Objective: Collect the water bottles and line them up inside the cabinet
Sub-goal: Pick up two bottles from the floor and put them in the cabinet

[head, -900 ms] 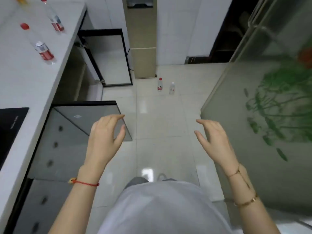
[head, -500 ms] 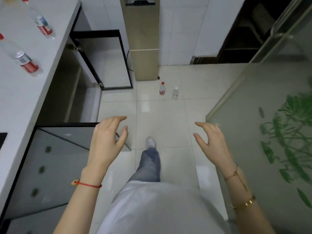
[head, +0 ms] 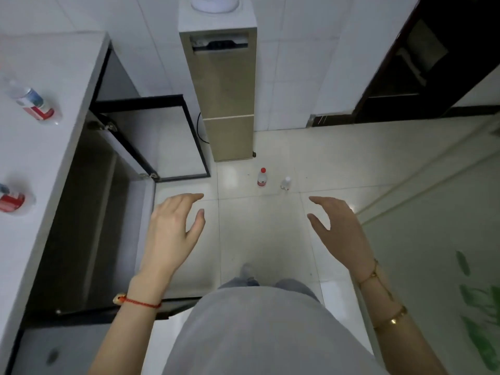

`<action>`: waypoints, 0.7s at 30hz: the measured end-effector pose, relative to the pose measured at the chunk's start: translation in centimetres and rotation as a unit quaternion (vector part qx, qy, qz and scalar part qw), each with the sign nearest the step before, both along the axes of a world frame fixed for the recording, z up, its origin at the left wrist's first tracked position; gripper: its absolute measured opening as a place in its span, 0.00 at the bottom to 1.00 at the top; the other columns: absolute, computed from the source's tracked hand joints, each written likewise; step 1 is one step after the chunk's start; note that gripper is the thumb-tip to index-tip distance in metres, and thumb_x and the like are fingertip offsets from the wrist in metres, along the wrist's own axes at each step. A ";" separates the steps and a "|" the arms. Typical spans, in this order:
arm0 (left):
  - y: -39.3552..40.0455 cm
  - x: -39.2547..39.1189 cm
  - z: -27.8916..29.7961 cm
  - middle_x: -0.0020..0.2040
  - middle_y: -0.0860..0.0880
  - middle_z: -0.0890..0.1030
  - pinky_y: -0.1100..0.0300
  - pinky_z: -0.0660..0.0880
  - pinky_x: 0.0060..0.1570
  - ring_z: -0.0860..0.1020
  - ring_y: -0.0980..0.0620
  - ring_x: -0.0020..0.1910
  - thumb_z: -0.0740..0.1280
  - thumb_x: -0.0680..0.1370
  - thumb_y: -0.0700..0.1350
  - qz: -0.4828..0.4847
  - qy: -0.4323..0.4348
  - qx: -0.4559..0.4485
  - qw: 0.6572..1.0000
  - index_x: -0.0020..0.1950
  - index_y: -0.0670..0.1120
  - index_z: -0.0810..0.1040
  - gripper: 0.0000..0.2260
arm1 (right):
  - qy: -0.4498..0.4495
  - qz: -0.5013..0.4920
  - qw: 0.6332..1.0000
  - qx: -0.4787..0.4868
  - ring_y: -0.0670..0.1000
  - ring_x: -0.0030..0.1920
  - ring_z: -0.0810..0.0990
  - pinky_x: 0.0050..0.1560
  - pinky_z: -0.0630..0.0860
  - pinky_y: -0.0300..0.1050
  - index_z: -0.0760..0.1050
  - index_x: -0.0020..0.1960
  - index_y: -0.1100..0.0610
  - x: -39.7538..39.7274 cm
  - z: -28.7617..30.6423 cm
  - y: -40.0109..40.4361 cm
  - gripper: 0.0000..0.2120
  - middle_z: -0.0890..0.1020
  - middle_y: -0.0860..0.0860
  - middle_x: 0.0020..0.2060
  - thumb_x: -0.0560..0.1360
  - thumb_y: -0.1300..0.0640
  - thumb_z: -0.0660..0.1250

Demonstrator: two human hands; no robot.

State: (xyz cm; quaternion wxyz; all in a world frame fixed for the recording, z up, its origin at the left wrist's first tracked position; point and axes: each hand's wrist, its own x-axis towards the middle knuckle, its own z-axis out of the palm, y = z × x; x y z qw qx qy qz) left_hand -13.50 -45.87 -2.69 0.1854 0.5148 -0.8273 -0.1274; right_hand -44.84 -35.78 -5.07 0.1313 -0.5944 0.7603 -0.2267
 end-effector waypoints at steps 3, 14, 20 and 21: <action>-4.5 -1.2 -0.1 0.57 0.48 0.81 0.52 0.72 0.58 0.78 0.47 0.58 0.61 0.80 0.48 -0.011 -0.010 0.005 1.000 0.63 0.46 0.77 0.15 | -0.011 -0.006 1.000 0.009 0.53 0.61 0.75 0.64 0.66 0.43 0.74 0.65 0.57 -0.8 -0.3 -3.6 0.18 0.79 0.52 0.59 0.77 0.54 0.67; -16.8 -9.1 -3.2 0.56 0.50 0.82 0.55 0.71 0.58 0.77 0.50 0.56 0.63 0.79 0.46 -0.031 -0.012 0.017 0.999 0.62 0.47 0.77 0.13 | -0.025 -0.027 0.999 0.011 0.55 0.58 0.77 0.61 0.66 0.41 0.75 0.64 0.59 -7.2 -4.1 -15.0 0.17 0.80 0.55 0.58 0.76 0.56 0.68; -23.9 -15.5 -5.8 0.55 0.51 0.82 0.53 0.73 0.58 0.78 0.49 0.56 0.61 0.79 0.47 -0.021 0.003 0.014 1.000 0.62 0.46 0.78 0.14 | -0.035 -0.035 0.999 0.001 0.55 0.58 0.77 0.62 0.64 0.37 0.75 0.64 0.59 -13.3 -6.5 -22.8 0.17 0.80 0.55 0.57 0.76 0.58 0.68; -25.0 -16.7 -6.3 0.55 0.50 0.82 0.52 0.74 0.57 0.78 0.49 0.55 0.61 0.79 0.47 -0.017 0.008 0.012 1.000 0.62 0.46 0.78 0.14 | -0.035 -0.033 0.999 0.002 0.55 0.59 0.76 0.63 0.66 0.39 0.74 0.64 0.59 -14.4 -7.0 -24.1 0.17 0.80 0.55 0.58 0.77 0.57 0.67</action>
